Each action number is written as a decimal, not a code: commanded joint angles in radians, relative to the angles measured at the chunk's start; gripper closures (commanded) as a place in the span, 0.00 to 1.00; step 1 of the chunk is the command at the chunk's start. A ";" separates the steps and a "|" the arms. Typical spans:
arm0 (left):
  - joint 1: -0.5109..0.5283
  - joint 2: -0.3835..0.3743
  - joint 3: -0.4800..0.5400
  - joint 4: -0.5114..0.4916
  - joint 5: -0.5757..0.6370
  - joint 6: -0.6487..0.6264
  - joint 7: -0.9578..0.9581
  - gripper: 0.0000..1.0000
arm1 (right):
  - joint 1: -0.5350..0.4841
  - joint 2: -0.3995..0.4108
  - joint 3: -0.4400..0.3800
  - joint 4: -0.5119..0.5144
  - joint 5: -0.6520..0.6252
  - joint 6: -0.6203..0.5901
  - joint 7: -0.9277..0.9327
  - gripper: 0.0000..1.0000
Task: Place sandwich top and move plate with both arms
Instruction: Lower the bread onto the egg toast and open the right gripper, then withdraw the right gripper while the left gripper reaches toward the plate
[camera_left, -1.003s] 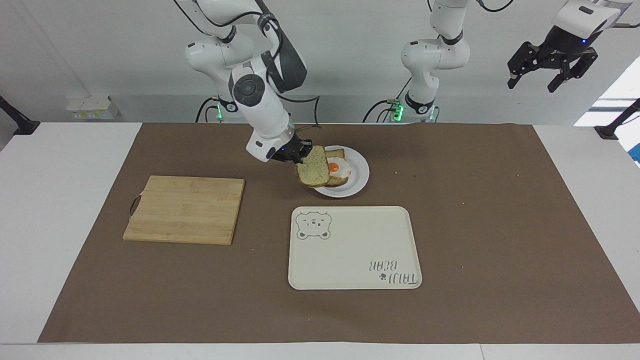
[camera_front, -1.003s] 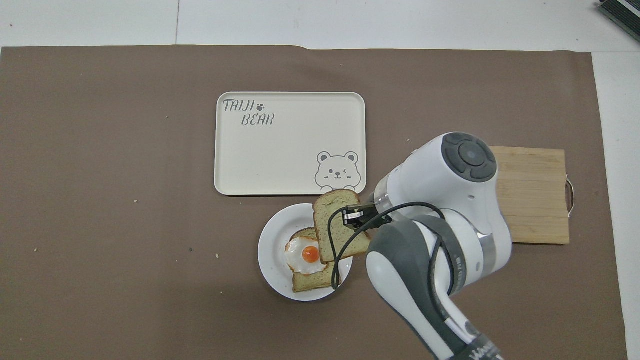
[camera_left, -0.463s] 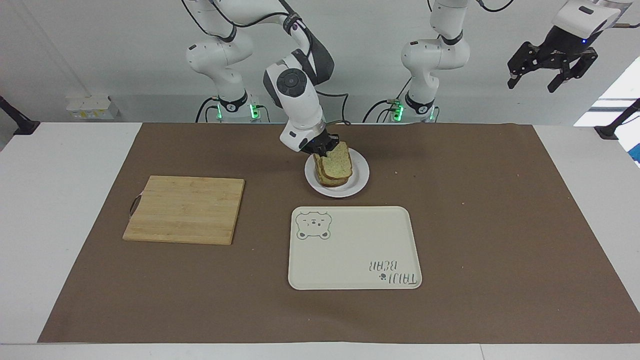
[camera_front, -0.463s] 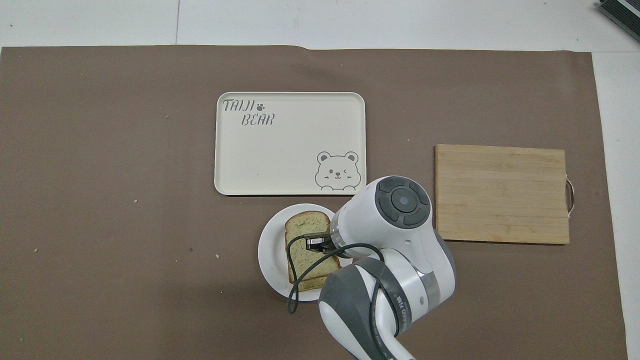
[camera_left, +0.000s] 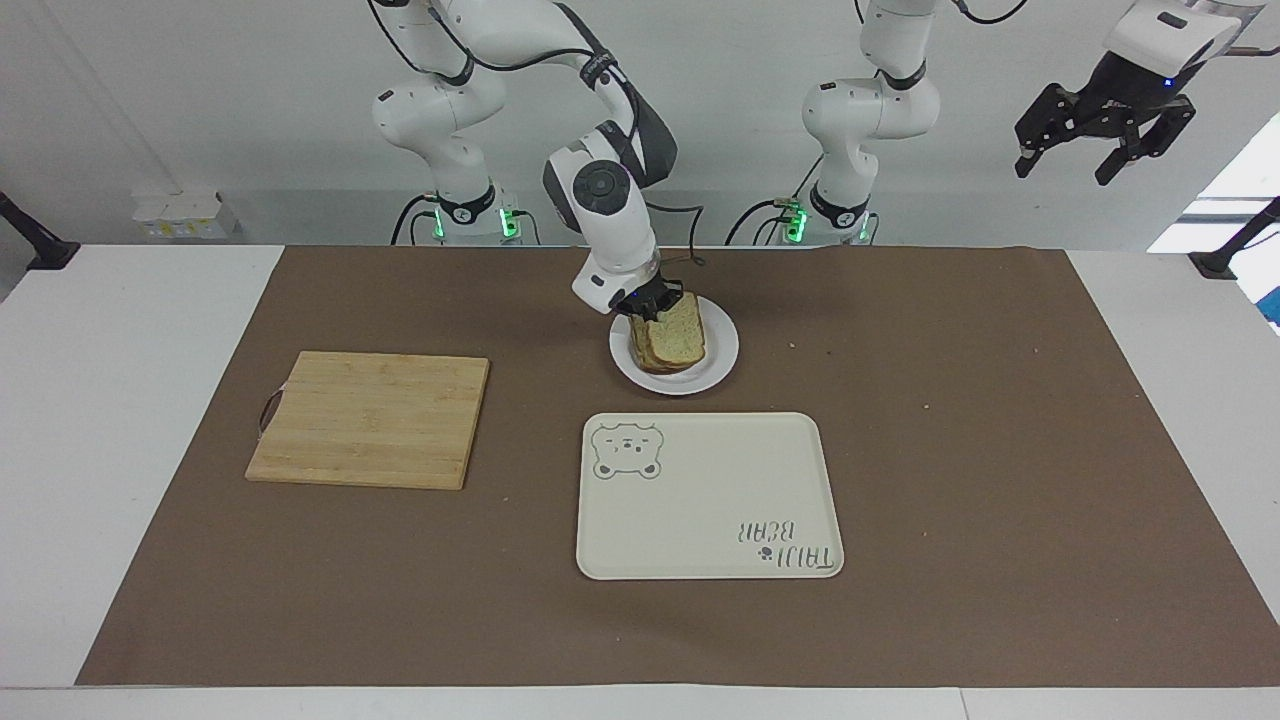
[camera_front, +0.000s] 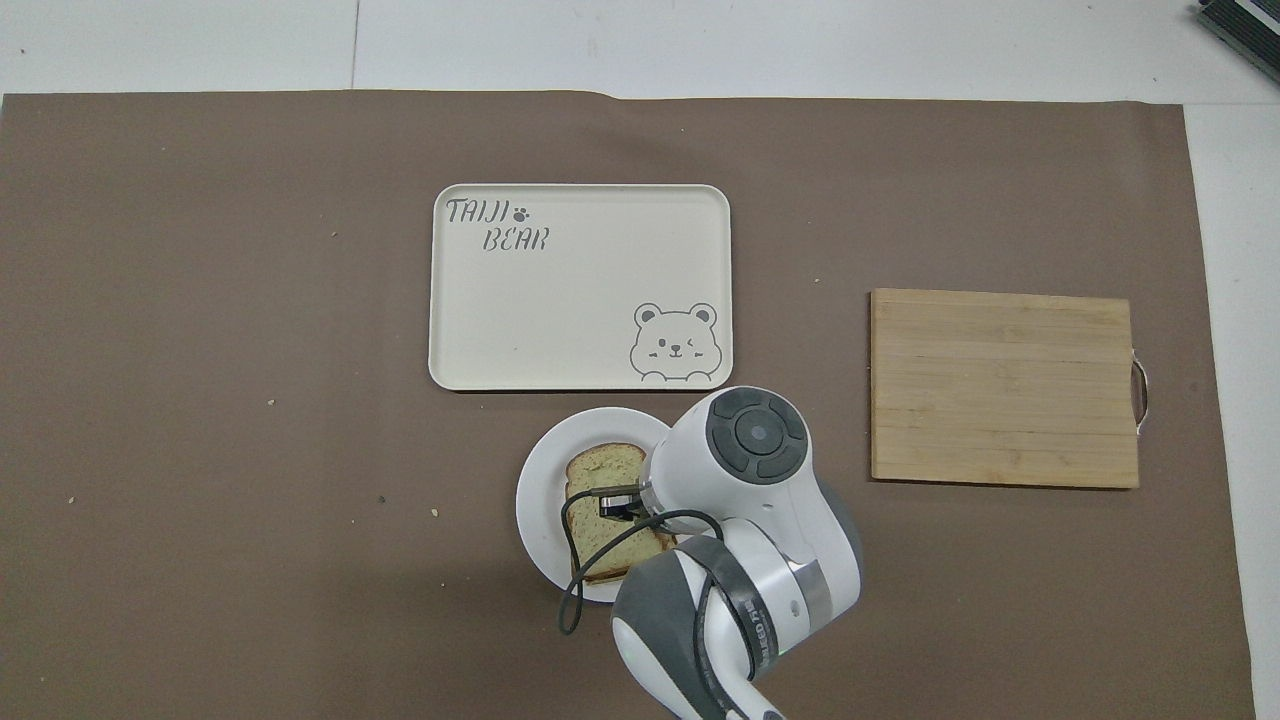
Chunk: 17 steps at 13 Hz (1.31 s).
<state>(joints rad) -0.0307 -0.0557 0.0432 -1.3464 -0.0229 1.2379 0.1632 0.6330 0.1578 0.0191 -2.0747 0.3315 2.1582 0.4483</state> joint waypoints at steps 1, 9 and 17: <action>0.008 -0.010 -0.003 0.000 0.008 -0.014 -0.004 0.00 | 0.002 0.002 -0.001 -0.013 0.026 0.022 0.015 1.00; 0.008 -0.010 -0.003 0.000 0.008 -0.021 -0.005 0.00 | -0.116 0.022 -0.011 0.090 0.004 0.009 -0.085 0.00; -0.005 -0.056 -0.014 -0.077 -0.027 -0.006 -0.011 0.00 | -0.305 -0.066 -0.013 0.152 -0.221 -0.110 -0.088 0.00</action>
<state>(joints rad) -0.0318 -0.0588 0.0253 -1.3551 -0.0300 1.2274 0.1632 0.3615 0.1049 -0.0044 -1.9533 0.1518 2.1033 0.3728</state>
